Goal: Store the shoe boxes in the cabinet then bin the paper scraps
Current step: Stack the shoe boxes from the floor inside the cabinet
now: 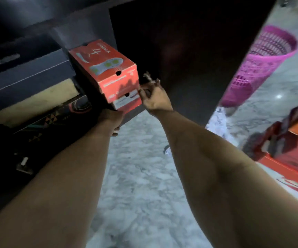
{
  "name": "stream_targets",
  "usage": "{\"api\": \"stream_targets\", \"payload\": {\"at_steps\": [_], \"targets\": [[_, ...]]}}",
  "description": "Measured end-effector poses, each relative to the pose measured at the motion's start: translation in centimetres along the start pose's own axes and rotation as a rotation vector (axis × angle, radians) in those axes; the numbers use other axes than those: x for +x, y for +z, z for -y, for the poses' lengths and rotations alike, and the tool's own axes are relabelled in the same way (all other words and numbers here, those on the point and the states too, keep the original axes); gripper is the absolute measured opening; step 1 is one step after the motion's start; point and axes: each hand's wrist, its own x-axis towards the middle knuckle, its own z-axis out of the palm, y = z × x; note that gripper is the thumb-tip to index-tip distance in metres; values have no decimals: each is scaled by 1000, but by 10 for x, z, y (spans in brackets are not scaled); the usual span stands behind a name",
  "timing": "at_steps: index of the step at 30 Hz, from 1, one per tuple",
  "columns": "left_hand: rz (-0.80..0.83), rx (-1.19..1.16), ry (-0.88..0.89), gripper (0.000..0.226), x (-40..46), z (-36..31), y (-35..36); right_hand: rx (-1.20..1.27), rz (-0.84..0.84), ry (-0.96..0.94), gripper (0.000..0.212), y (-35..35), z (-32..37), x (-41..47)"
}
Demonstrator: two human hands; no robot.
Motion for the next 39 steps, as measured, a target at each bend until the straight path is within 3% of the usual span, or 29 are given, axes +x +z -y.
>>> {"api": "stream_targets", "payload": {"at_steps": [5,11,18,20,24,31,33,36,39], "targets": [[264,308,229,27,-81,-7,90,-191,4,169,32,-82,-36,-89],[467,356,554,28,-205,-65,185,-319,-175,375,25,-213,-79,-183],[481,392,800,43,-304,-122,268,-329,-607,670,31,-369,-126,-274],[486,391,815,46,-318,-132,289,-273,-708,749,34,-401,-141,-296],[416,405,792,72,-326,-143,334,-203,-883,847,44,-449,-185,-333],[324,105,725,65,-310,-163,405,116,-981,1108,79,-472,-276,-331],[375,116,680,61,-292,-171,422,223,-945,1074,76,-469,-301,-321],[394,152,644,73,-264,-173,445,416,-981,989,59,-468,-323,-311],[377,164,612,58,-284,-180,435,461,-1003,1003,60,-469,-321,-309]]}}
